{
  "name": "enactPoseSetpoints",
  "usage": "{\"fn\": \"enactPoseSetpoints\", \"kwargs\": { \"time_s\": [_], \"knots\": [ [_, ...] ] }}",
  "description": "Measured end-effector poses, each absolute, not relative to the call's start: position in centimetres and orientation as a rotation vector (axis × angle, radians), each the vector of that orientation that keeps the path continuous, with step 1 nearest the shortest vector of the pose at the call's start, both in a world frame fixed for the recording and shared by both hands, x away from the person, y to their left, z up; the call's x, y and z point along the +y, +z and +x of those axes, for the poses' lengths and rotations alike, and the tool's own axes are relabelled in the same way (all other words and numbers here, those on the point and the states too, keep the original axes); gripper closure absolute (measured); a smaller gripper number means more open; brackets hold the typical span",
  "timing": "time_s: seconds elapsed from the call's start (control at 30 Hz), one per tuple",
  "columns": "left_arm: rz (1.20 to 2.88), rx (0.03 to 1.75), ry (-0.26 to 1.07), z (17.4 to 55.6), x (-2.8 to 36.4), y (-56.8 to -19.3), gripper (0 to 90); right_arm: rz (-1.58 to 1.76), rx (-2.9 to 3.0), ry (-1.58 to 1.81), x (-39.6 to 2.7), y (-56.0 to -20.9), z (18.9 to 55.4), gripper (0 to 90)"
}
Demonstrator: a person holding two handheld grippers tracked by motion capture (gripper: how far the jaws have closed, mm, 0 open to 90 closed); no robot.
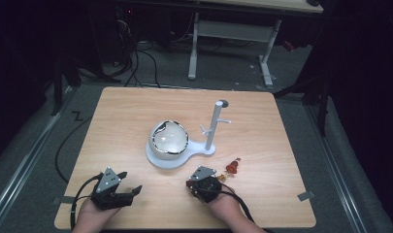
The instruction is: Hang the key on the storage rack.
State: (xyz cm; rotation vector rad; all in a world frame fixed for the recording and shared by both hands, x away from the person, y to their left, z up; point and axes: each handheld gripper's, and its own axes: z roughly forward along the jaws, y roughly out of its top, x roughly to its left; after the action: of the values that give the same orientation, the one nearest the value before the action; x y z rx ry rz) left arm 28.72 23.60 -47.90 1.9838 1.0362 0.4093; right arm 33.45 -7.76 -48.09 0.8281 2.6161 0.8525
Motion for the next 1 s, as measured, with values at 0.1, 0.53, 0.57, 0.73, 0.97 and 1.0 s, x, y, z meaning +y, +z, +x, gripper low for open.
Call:
{"fn": "enactPoseSetpoints", "kwargs": {
  "time_s": [0.1, 0.53, 0.57, 0.73, 0.97, 1.0],
  "knots": [
    [1.991, 1.03, 0.407, 28.9, 23.4, -47.9, 25.6, 0.821, 2.631, 0.849, -6.9, -47.9, 34.0, 73.5],
    [2.008, 1.004, 0.394, 29.2, 22.8, -48.0, 25.6, 0.879, 2.576, 0.664, -13.3, -44.9, 35.7, 69.2],
    [2.008, 1.004, 0.393, 29.2, 22.8, -48.0, 25.7, 0.89, 2.572, 0.63, -14.0, -45.1, 35.8, 68.8],
    [2.016, 1.004, 0.387, 29.3, 22.8, -48.1, 25.7, 0.964, 2.586, 0.65, -15.6, -45.8, 35.9, 66.6],
    [2.036, 0.985, 0.381, 29.3, 22.2, -48.2, 25.7, 0.865, 2.599, 0.777, -8.9, -46.3, 35.9, 68.6],
    [2.036, 0.983, 0.382, 29.3, 22.1, -48.2, 25.7, 0.85, 2.603, 0.779, -7.7, -46.5, 36.1, 68.7]
  ]
}}
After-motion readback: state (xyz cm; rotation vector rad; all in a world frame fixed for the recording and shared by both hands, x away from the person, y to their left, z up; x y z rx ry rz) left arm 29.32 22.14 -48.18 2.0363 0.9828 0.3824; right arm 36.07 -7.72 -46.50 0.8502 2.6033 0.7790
